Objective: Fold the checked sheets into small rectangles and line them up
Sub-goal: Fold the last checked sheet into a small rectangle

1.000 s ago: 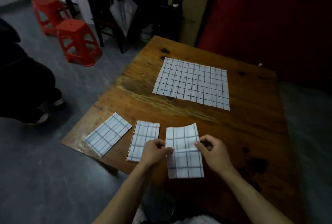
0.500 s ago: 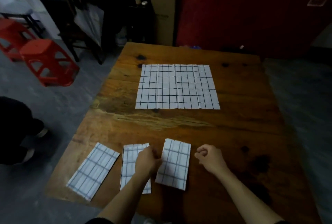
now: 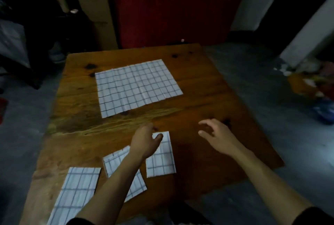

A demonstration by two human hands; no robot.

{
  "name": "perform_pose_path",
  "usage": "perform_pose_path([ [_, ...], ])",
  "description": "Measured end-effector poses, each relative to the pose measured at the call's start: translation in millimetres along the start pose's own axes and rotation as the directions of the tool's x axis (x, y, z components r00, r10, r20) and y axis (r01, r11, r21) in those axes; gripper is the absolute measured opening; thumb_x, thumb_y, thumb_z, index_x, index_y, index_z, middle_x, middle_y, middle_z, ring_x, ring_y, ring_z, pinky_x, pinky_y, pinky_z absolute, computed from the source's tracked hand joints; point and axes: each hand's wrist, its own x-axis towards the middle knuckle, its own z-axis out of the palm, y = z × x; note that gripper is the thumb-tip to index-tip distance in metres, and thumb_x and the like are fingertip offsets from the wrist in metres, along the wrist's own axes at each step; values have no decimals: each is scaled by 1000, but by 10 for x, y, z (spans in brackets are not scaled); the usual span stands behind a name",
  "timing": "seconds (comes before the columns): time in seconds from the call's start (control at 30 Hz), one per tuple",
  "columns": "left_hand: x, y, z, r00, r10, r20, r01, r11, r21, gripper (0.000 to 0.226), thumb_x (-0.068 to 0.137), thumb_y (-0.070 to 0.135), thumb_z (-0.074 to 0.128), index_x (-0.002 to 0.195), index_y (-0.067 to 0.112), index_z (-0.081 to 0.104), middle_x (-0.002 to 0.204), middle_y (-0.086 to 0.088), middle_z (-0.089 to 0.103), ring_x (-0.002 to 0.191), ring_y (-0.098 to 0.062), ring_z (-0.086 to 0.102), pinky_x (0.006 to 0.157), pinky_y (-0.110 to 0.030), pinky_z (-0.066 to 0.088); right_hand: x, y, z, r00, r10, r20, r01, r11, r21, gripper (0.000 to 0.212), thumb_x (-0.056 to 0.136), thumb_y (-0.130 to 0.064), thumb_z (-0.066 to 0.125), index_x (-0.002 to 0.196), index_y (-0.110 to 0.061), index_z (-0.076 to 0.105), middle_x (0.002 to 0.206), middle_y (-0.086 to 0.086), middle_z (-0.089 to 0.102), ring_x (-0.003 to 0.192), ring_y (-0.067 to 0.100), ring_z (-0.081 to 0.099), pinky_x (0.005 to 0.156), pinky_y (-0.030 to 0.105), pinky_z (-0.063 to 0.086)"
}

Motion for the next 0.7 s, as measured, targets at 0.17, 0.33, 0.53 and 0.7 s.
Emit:
perform_pose_path([
  [0.17,-145,403,261,973,207,104,-202,978,-57,25,91,39,63,112,25,61,120,3,56,102,-13,57,77,-28,41,-839,241,-228,981,90,-169,-95,995,-23,40,94,-47,56,132,-34,51,130,-13,48,119,5,48,100,31,45],
  [0.33,-407,1004,706,877,383,289,-374,923,-88,29,90,41,64,116,30,58,127,1,55,111,-15,55,90,-37,50,-1622,640,-371,926,217,-308,-220,975,27,42,94,-42,57,133,-28,52,128,-11,48,117,4,49,92,20,42],
  [0.53,-738,1828,1315,803,462,376,-479,876,-55,29,90,37,65,118,27,59,128,4,54,111,-10,53,91,-25,45,-2374,1341,-605,843,312,-439,-300,949,97,42,94,-41,59,132,-25,53,122,-13,46,119,8,49,101,26,41],
  [0.7,-988,2764,2017,766,515,385,-554,833,-12,31,89,36,67,117,27,60,126,4,56,114,-11,53,97,-28,44,-2986,2145,-935,786,369,-496,-329,929,171,41,94,-40,59,132,-23,53,129,-4,51,121,14,48,101,31,43],
])
